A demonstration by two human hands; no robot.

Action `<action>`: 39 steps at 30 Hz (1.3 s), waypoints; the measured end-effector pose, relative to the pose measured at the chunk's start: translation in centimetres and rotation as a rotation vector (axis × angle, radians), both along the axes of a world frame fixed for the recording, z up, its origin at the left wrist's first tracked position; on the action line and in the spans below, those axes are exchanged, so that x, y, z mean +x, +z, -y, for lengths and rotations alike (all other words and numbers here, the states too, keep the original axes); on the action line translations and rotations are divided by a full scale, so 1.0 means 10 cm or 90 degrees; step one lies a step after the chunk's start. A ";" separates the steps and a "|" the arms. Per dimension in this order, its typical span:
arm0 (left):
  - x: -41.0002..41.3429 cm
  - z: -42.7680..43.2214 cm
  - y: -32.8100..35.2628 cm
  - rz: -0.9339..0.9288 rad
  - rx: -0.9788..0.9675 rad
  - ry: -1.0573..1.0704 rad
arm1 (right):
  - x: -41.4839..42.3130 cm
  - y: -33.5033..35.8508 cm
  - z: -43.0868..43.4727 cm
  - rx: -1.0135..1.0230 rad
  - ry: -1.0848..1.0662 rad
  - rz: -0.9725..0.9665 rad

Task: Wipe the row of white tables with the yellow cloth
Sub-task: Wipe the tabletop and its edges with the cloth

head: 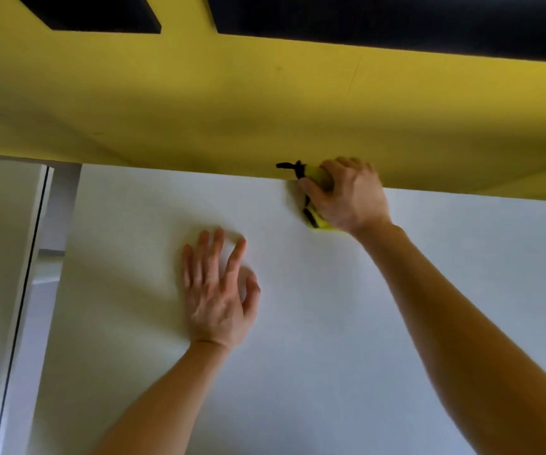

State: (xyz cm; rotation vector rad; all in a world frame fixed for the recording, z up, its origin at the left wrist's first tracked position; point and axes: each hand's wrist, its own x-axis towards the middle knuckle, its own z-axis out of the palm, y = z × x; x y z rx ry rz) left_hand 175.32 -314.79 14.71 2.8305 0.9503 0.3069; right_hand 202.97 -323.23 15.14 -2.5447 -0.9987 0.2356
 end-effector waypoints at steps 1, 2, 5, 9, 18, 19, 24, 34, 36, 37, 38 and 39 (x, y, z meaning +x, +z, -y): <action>0.00 0.00 0.01 -0.003 -0.001 -0.005 | 0.17 0.02 0.41 -0.007 -0.057 0.024; 0.01 -0.01 0.01 -0.004 -0.003 -0.007 | 0.31 0.05 0.74 -0.025 -0.107 0.042; 0.00 -0.03 0.01 -0.025 -0.007 -0.003 | 0.29 0.06 0.85 -0.097 -0.239 0.082; 0.01 -0.05 0.00 -0.026 -0.009 -0.010 | -0.41 0.06 -0.49 -0.065 -0.115 0.042; 0.02 -0.05 0.00 -0.006 0.001 -0.003 | -0.17 -0.01 -0.33 -0.037 0.031 -0.018; 0.03 -0.05 0.00 -0.009 0.001 -0.005 | 0.07 -0.01 0.09 -0.025 -0.028 -0.003; 0.03 -0.05 -0.02 -0.007 0.001 -0.007 | 0.45 0.21 0.88 -0.150 -0.145 0.012; 0.08 -0.01 0.01 -0.001 0.014 0.001 | -0.63 0.20 -1.27 -0.157 0.147 -0.055; 0.07 -0.03 0.00 -0.006 0.016 -0.003 | -0.36 0.05 -0.66 -0.081 0.077 -0.035; 0.06 -0.02 0.00 -0.007 0.018 -0.003 | -0.17 -0.01 -0.25 -0.042 0.021 -0.012; 0.06 -0.01 0.01 -0.008 0.018 -0.003 | 0.04 -0.01 0.18 -0.024 -0.033 0.013; 0.05 -0.01 0.02 -0.009 0.015 -0.005 | 0.25 0.01 0.61 -0.030 -0.083 0.030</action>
